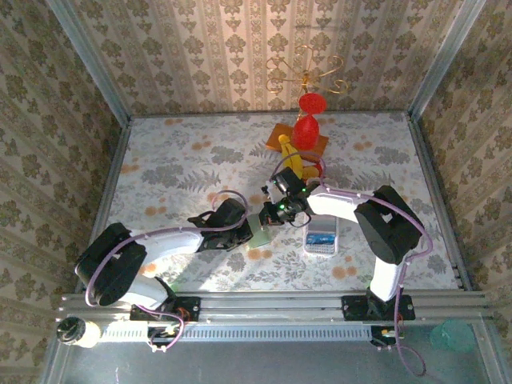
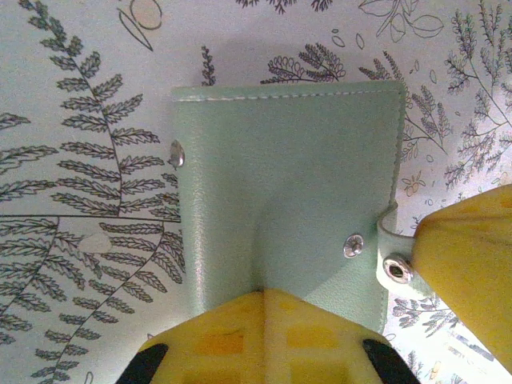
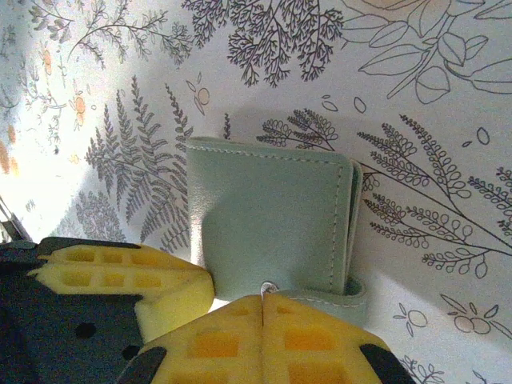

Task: Put the credit cards into the card holder
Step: Close the button on the card holder.

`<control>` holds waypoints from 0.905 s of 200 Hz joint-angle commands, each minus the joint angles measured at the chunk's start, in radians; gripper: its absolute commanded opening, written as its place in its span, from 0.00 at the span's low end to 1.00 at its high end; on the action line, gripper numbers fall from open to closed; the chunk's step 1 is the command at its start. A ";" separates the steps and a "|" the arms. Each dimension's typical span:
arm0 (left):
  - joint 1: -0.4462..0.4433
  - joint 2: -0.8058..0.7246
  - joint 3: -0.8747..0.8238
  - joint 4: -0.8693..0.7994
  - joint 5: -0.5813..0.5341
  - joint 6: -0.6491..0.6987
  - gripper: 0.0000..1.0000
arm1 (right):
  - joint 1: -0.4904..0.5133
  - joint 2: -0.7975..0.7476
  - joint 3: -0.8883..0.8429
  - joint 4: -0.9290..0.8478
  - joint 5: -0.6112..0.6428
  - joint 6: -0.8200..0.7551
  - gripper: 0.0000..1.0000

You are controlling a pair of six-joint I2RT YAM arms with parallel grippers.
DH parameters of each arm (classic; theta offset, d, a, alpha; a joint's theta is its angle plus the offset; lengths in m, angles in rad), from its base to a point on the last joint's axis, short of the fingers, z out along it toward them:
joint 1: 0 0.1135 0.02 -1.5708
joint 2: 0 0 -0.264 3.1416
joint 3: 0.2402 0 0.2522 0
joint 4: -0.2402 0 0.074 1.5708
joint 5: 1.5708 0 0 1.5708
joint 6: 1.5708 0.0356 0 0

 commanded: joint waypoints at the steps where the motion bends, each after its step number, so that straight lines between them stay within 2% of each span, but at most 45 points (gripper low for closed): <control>1: -0.012 -0.012 -0.014 -0.042 0.020 -0.010 0.00 | 0.010 0.022 0.020 -0.018 0.047 0.007 0.00; 127: -0.014 -0.022 -0.025 -0.027 0.018 -0.020 0.00 | 0.057 0.061 0.045 -0.088 0.196 -0.027 0.00; 181: -0.013 -0.028 -0.041 -0.001 0.014 -0.036 0.00 | 0.088 0.104 0.070 -0.129 0.216 -0.050 0.00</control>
